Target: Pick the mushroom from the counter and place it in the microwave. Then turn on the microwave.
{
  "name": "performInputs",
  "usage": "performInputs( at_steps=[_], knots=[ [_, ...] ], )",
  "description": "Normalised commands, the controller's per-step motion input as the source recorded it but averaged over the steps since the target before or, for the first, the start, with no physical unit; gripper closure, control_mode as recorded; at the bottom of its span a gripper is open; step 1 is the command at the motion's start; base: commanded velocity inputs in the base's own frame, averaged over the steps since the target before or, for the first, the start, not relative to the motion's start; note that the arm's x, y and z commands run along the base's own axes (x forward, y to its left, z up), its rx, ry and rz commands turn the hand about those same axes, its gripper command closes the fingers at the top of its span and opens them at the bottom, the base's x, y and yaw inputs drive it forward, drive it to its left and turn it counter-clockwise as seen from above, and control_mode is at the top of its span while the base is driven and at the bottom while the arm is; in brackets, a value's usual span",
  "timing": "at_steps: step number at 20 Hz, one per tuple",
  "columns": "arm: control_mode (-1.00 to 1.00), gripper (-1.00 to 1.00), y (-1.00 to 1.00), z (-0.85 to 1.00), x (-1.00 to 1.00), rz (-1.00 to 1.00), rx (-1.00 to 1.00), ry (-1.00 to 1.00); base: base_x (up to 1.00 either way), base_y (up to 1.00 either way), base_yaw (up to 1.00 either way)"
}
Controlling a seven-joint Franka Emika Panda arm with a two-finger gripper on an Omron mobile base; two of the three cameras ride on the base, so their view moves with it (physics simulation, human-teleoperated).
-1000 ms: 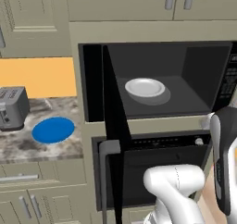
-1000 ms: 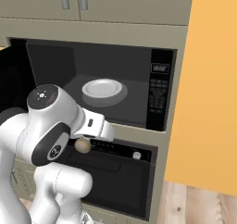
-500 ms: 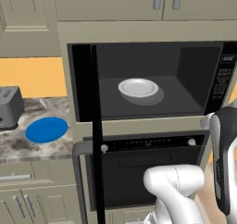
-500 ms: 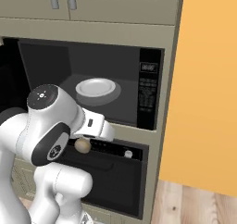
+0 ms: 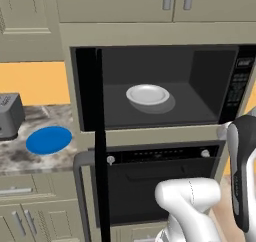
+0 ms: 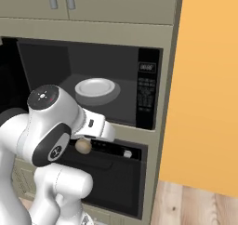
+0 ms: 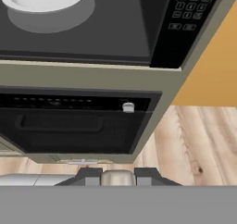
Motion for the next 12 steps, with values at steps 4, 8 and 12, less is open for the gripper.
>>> performInputs(
  at_steps=[4, 8, 12],
  knots=[
    [1.00, 1.00, 0.00, 0.00, 0.00, 0.00, 0.00, 0.00, -0.32, 0.00, 0.00],
    [1.00, 1.00, 0.00, 0.00, 0.00, 0.00, 0.00, 0.00, -0.34, 0.01, 0.00],
    [1.00, 1.00, 0.00, 0.00, 0.00, 0.00, 0.00, 0.00, -0.29, 0.05, 0.00]
  ],
)
